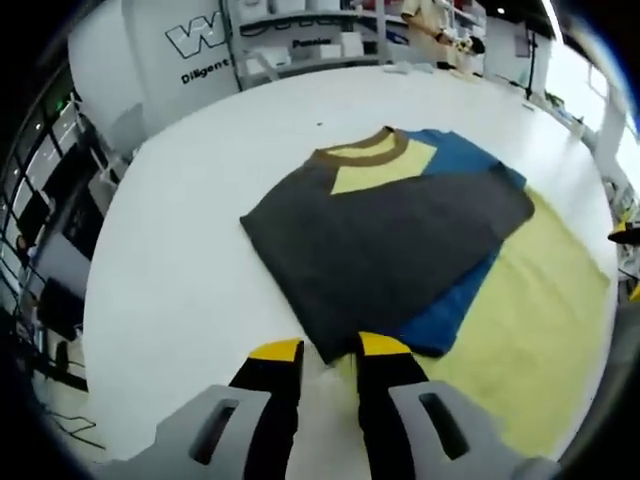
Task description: Fold the garment on the visible template until the final outline fits inside the template.
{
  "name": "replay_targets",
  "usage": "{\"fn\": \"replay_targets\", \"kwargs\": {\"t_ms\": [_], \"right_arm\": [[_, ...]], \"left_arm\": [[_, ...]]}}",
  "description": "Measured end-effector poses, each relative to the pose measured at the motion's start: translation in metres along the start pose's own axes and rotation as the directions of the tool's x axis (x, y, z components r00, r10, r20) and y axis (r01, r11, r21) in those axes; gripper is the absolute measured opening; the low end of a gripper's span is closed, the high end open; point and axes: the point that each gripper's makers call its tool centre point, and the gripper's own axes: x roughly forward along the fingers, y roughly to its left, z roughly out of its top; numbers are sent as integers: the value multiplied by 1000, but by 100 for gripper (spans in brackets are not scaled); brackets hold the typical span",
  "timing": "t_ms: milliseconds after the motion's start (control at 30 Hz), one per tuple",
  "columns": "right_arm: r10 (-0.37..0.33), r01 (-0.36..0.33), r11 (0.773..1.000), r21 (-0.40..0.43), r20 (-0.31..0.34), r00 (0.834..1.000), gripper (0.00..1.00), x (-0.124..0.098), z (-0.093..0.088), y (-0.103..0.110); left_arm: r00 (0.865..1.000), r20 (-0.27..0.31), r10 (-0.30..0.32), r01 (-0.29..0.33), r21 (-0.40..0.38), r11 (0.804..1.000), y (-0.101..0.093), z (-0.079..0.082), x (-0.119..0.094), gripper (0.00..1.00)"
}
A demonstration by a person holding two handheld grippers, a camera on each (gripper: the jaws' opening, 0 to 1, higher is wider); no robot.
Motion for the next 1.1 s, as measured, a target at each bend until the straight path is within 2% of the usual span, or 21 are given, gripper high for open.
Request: {"fn": "replay_targets", "kwargs": {"t_ms": [67,133,233,333,400,567,733,967,1100], "right_arm": [[7,-7,1000,12,9,1000,77,0,3,1],[12,-13,1000,17,16,1000,78,0,6,3],[16,-16,1000,21,21,1000,82,0,7,3],[7,-8,1000,23,33,999,86,0,9,2],[11,-12,999,37,41,999,87,0,11,3],[23,-25,999,36,47,999,90,1,12,6],[41,-42,999,20,36,999,91,2,10,11],[58,-58,998,4,21,998,91,3,6,16],[57,-57,998,-3,15,998,91,3,4,16]], "left_arm": [[996,38,-81,83,-63,995,-14,4,-5,33],[990,63,-123,128,-82,988,-22,4,-11,41],[990,47,-133,135,-42,990,-25,-6,-24,49],[991,54,-120,122,-23,992,-27,-11,-35,70],[990,62,-127,128,-13,992,-29,-15,-43,79],[984,99,-148,149,-4,989,-39,-19,-59,91],[977,130,-168,172,-18,985,-48,-21,-69,99],[973,133,-187,188,5,982,-67,-30,-86,99],[974,143,-174,173,17,985,-71,-36,-94,99]]}}
